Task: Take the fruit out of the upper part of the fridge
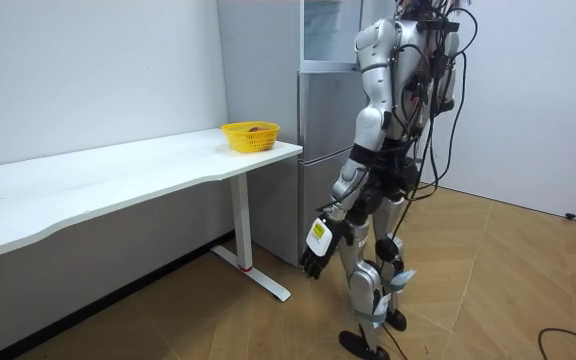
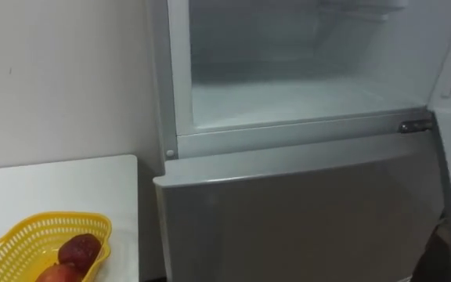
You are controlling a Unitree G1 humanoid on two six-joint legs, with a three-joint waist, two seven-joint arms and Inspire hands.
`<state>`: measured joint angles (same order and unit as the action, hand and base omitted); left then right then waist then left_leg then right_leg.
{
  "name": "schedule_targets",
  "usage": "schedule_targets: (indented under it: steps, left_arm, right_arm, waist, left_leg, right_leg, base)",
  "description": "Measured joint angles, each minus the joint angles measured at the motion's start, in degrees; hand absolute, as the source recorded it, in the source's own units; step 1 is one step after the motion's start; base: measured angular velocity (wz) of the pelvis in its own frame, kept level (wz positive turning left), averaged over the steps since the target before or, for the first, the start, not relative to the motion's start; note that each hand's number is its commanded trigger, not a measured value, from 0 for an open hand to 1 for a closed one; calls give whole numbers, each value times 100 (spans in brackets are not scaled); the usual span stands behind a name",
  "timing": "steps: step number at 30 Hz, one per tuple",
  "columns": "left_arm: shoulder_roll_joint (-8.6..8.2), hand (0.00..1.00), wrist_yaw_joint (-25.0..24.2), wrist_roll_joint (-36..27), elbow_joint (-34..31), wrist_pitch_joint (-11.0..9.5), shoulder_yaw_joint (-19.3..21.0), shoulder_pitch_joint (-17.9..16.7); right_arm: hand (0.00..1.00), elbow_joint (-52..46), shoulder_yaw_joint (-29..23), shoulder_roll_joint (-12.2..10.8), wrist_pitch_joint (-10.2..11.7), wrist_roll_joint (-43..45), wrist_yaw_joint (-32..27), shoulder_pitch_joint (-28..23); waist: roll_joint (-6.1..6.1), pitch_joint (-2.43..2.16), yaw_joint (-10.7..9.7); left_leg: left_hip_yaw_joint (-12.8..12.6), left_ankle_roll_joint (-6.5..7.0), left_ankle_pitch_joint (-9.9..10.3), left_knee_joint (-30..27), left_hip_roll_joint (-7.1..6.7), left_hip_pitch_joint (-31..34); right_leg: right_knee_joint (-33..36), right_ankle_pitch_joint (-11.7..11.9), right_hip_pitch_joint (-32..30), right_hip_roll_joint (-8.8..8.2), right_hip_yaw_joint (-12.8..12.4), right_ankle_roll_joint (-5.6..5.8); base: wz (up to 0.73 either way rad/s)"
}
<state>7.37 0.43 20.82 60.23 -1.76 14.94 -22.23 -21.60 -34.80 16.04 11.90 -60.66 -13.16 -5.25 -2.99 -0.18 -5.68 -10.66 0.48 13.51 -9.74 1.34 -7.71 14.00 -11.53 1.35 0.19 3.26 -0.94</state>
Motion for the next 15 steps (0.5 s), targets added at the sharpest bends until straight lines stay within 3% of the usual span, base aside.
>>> schedule_targets:
  steps: [5, 9, 15]
  left_arm:
    - [4, 0, 4, -9, 13, 31, -54, 0]
    - [12, 0, -4, -7, 12, 53, -64, 36]
    - [65, 0, -108, -95, 1, 130, -221, 27]
  right_arm:
    - [0, -12, 258, 72, -117, 469, 455, 0]
    - [0, -2, 488, 127, -347, 525, 925, -1]
    - [0, 213, 878, 286, -401, 832, 1417, -1]
  waist:
    - [-13, 1, 34]
    - [-30, 1, 107]
    - [-53, 5, 239]
  left_leg:
    - [-2, 0, 0, 1, 3, -3]
    - [16, 0, 0, 0, 5, -81]
    - [7, -1, 0, 2, 17, -113]
  right_leg:
    - [-22, 1, 29, 4, 0, -1]
    - [-117, 4, 172, 1, 44, 0]
    - [-131, 23, 199, -3, 74, -9]
  base:
    - [0]
    - [4]
    - [1]
